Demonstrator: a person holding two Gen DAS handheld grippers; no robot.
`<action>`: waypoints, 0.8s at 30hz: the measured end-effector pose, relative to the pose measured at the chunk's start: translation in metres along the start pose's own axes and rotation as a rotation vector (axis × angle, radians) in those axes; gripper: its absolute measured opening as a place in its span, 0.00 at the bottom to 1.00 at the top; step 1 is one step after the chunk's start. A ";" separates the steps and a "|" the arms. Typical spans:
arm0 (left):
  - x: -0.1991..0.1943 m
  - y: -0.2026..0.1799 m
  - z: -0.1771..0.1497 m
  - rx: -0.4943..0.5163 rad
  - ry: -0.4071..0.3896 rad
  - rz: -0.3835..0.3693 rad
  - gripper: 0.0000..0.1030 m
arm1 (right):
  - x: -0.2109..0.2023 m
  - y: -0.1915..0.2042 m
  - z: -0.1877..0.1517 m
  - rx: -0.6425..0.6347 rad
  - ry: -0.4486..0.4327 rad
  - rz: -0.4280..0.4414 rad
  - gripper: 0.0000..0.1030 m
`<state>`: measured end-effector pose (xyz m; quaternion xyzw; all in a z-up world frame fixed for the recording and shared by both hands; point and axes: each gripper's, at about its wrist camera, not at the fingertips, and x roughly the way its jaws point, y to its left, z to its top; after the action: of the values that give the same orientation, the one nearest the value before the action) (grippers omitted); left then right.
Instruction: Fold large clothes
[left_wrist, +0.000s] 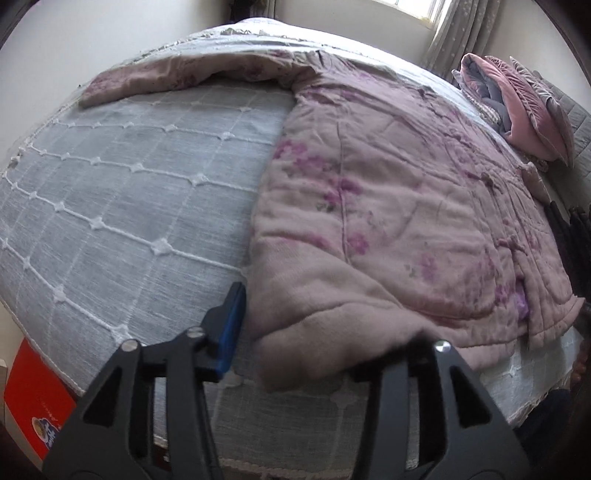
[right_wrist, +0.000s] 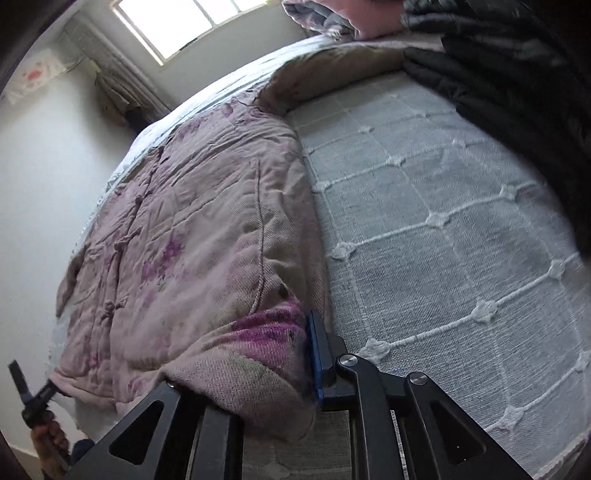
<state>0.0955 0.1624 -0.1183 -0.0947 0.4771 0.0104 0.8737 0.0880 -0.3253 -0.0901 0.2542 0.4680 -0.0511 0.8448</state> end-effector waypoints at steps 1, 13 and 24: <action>0.005 0.000 -0.002 -0.003 0.015 -0.017 0.41 | 0.000 -0.003 -0.001 0.014 0.010 0.016 0.14; -0.079 0.020 0.016 -0.113 -0.099 -0.029 0.08 | -0.072 0.020 0.008 0.027 -0.095 0.171 0.05; -0.034 0.030 -0.010 -0.110 0.020 0.010 0.09 | -0.046 0.013 -0.005 0.024 0.009 -0.007 0.05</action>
<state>0.0654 0.1921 -0.1003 -0.1401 0.4852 0.0401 0.8622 0.0624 -0.3188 -0.0496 0.2629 0.4720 -0.0584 0.8395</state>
